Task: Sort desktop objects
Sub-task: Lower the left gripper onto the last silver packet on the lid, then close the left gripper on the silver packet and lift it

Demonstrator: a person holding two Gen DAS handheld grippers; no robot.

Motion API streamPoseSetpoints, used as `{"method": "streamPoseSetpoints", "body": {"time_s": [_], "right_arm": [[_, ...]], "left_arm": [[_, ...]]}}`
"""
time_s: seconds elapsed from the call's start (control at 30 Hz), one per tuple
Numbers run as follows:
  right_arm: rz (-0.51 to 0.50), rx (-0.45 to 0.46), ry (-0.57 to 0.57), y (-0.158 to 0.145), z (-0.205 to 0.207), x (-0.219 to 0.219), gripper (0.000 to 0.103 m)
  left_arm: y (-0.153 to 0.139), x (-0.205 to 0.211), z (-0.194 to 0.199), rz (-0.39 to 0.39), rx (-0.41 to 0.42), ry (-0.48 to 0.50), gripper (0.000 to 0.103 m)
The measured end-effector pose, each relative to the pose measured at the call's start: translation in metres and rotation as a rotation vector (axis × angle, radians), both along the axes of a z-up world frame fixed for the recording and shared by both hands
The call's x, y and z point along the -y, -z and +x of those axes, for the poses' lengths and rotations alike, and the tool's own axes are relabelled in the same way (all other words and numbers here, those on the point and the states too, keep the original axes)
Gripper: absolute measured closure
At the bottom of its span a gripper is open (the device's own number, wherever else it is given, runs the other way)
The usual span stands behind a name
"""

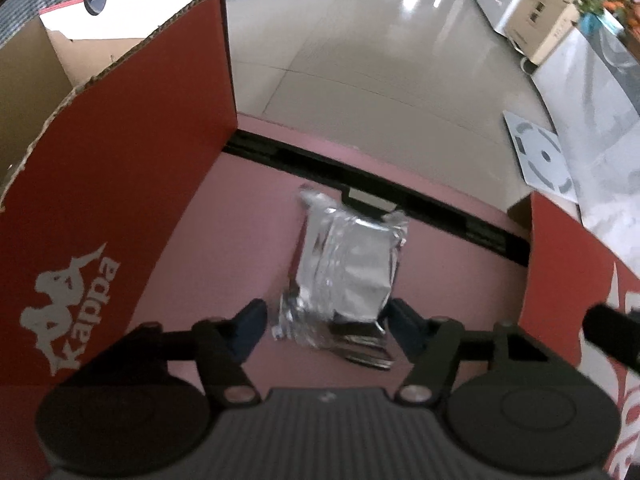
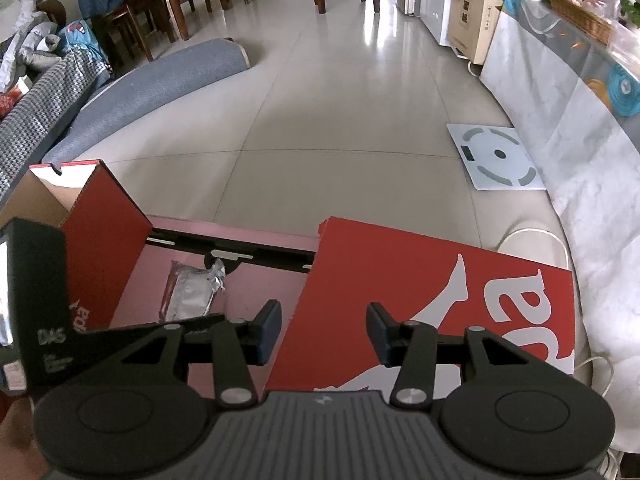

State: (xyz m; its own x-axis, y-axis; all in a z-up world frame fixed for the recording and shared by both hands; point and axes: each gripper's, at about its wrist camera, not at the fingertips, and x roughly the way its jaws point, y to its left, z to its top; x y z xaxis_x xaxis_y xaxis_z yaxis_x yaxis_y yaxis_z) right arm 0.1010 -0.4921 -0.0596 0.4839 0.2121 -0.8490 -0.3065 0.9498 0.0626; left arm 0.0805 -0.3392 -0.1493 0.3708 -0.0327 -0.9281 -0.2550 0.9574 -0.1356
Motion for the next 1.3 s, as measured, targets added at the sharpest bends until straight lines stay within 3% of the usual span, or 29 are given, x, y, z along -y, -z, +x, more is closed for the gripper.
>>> {"method": "streamPoseSetpoints", "body": {"time_s": [0.17,0.4,0.57,0.73,0.9,1.0,1.17,1.3], "right_arm": [[-0.010,-0.005,-0.001,0.001,-0.001,-0.002,0.057],[-0.029,-0.016,-0.013,0.004,-0.003,-0.007,0.057],[-0.034,-0.017,-0.016,0.005,-0.002,-0.009,0.057],[-0.046,-0.024,-0.022,0.007,-0.001,-0.010,0.056],[-0.048,-0.024,-0.028,0.008,0.000,-0.012,0.055],[-0.050,-0.023,-0.032,0.008,0.000,-0.014,0.055],[-0.056,-0.024,-0.032,0.009,0.001,-0.015,0.055],[-0.059,-0.025,-0.032,0.009,0.001,-0.016,0.055]], "left_arm": [[-0.001,-0.001,-0.016,0.028,0.003,0.057,0.044],[-0.004,-0.006,-0.019,0.000,0.010,0.092,0.044],[-0.002,-0.007,-0.012,-0.005,0.021,0.115,0.018],[-0.004,0.001,-0.008,0.066,0.062,0.179,0.005],[-0.001,0.010,-0.002,0.130,0.091,0.256,0.005],[0.003,0.011,0.000,0.134,0.083,0.272,0.012],[0.004,0.013,-0.003,0.144,0.082,0.304,0.039],[0.000,0.013,-0.005,0.136,0.078,0.314,0.046]]}}
